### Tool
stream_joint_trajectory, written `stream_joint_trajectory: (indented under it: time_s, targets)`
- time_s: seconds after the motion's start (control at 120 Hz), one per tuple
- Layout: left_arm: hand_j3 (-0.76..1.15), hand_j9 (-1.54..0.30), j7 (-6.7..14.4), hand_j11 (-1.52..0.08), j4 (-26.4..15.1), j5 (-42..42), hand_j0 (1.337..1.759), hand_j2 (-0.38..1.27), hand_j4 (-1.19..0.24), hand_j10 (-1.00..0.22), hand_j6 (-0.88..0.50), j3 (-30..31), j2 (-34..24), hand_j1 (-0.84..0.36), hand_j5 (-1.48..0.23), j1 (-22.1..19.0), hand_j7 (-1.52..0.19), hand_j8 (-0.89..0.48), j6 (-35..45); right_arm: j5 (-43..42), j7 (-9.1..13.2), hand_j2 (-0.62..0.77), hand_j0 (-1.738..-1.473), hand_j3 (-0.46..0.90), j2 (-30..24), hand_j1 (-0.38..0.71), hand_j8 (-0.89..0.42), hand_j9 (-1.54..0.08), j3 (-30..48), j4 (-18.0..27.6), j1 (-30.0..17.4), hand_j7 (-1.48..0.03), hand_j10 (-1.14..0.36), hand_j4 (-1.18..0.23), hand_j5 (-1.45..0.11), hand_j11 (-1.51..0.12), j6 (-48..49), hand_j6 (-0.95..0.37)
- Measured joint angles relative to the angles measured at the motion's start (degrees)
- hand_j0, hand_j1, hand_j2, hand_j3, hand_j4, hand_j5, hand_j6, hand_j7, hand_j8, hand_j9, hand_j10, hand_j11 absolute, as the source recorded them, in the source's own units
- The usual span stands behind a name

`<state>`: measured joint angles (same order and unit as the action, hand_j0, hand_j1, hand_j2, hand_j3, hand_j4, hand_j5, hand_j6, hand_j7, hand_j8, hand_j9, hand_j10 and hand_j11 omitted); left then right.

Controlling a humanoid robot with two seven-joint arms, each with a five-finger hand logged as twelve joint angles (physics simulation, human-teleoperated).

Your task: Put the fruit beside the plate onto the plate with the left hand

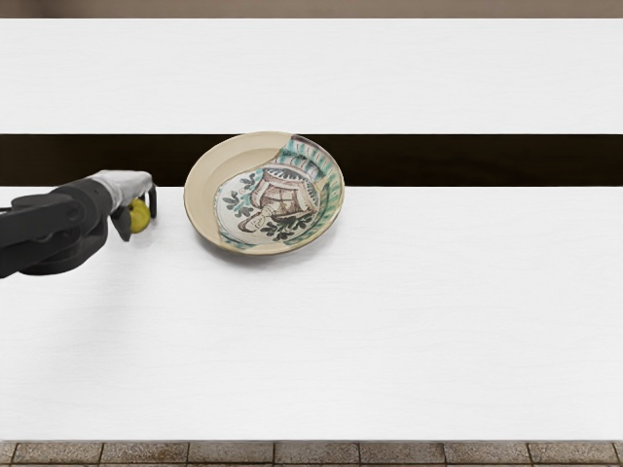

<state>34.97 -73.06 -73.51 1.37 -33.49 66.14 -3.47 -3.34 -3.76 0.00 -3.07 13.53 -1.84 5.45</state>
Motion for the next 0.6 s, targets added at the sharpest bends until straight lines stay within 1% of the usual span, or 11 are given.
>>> stream_joint_trajectory:
  time_s: [0.058,0.133,0.142,0.25,0.292,0.342,0.467,0.6]
  targets:
    - [0.00,-0.93,0.01,-0.93,0.01,0.00,1.652,0.23,-0.60,-0.68,-0.41,-0.02,0.03,-0.31,-0.93,0.78,-0.89,-0.39,-0.10,0.00,0.00,0.00,-1.658,0.00,0.00,-0.33,-0.01,-0.02,0.00,0.00,0.00,-0.02,-0.01,-0.01,-0.02,-0.02,0.00,-0.01]
    - [0.00,-0.93,0.00,-0.93,-0.05,0.16,1.652,0.21,-0.61,-0.68,-0.43,-0.07,0.01,-0.29,-0.93,1.69,-0.90,-0.40,-0.30,0.00,-0.01,0.00,-1.658,0.00,0.00,-0.33,-0.01,-0.02,0.00,0.00,0.00,-0.02,-0.01,-0.01,-0.02,-0.02,0.00,-0.01]
    - [0.00,-0.93,0.00,-0.93,-0.05,0.30,1.652,0.23,-0.61,-0.68,-0.42,-0.06,0.04,-0.28,-0.93,2.09,-0.90,-0.40,-0.38,0.00,-0.01,0.00,-1.658,0.00,0.00,-0.33,-0.01,-0.02,0.00,0.00,0.00,-0.02,-0.01,-0.01,-0.02,-0.02,0.00,-0.01]
    - [0.00,-0.92,-0.01,-0.92,-0.12,0.48,1.653,0.19,-0.62,-0.68,-0.43,-0.14,0.01,-0.28,-0.92,4.89,-0.89,-0.42,-1.22,0.00,-0.01,0.00,-1.658,0.00,0.00,-0.33,-0.01,-0.02,0.00,0.00,0.00,-0.02,-0.01,-0.01,-0.02,-0.02,0.00,-0.01]
    - [0.00,-0.92,0.00,-0.92,-0.13,0.62,1.653,0.20,-0.62,-0.67,-0.42,-0.15,0.08,-0.27,-0.92,5.86,-0.89,-0.42,-1.78,0.00,-0.01,0.00,-1.658,0.00,0.00,-0.33,-0.01,-0.02,0.00,-0.01,0.00,-0.02,-0.01,-0.01,-0.02,-0.02,0.00,-0.01]
    - [0.00,-0.91,-0.01,-0.91,-0.14,0.64,1.653,0.22,-0.63,-0.67,-0.44,-0.18,0.09,-0.28,-0.91,7.46,-0.89,-0.43,-2.18,0.00,0.00,0.00,-1.658,0.00,0.00,-0.33,-0.01,-0.02,0.00,-0.01,0.00,-0.02,-0.01,-0.01,-0.02,-0.02,0.00,-0.01]
    - [0.00,-0.91,0.01,-0.91,-0.07,0.66,1.654,0.23,-0.62,-0.67,-0.43,-0.45,0.32,-0.30,-0.91,9.68,-0.89,-0.42,-2.69,0.00,0.00,0.00,-1.658,0.00,0.00,-0.33,-0.01,-0.02,0.00,-0.01,0.00,-0.02,-0.01,-0.01,-0.02,-0.02,0.00,-0.01]
    - [0.00,-0.90,0.02,-0.91,-0.04,0.60,1.654,0.22,-0.64,-0.67,-0.42,-0.76,5.20,-0.29,-0.90,10.58,-0.89,-0.42,-2.77,0.00,0.00,0.00,-1.658,0.00,0.00,-0.33,-0.01,-0.02,0.00,0.00,0.00,-0.02,-0.01,-0.01,-0.02,-0.02,0.00,-0.01]
